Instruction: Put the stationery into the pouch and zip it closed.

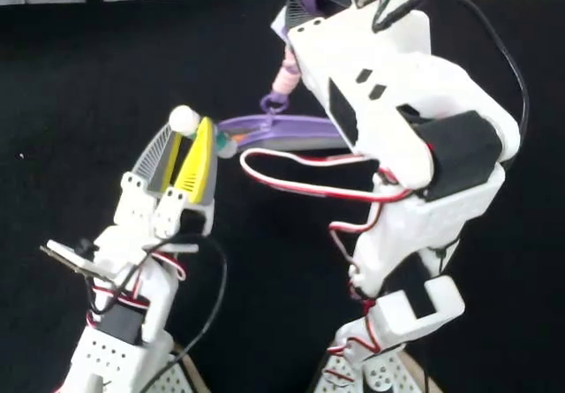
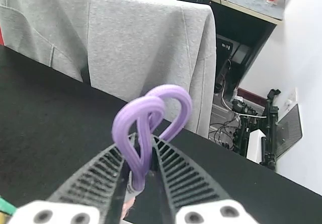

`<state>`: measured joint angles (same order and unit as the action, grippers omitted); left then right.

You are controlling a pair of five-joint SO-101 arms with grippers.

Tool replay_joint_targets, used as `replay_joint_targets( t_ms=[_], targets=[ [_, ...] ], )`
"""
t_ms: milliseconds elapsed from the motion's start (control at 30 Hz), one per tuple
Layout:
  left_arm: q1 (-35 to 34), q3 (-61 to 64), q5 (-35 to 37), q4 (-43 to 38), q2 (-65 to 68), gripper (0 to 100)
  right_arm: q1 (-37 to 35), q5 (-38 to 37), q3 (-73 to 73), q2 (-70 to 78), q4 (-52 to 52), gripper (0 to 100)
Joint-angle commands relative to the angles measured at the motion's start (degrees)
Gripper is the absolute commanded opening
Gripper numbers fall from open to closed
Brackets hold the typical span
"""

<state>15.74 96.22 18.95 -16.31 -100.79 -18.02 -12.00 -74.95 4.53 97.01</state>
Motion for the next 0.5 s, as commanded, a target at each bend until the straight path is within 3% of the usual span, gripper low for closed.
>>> replay_joint_targets(
  t_ms=[0, 233, 467],
  targets=[
    [0.40, 0.57, 0.62, -1.49, -0.18, 3, 0.62, 0.53, -1.98, -1.01, 0.18, 1.1],
    [-4.44, -5.67, 11.34, -3.96, 1.58, 3, 0.62, 0.53, -1.98, -1.01, 0.26, 1.1],
    [-13.58, -16.92, 23.56, -4.31, 25.93, 3, 0.53, 0.53, -1.98, -1.01, 0.26, 1.1]
  ],
)
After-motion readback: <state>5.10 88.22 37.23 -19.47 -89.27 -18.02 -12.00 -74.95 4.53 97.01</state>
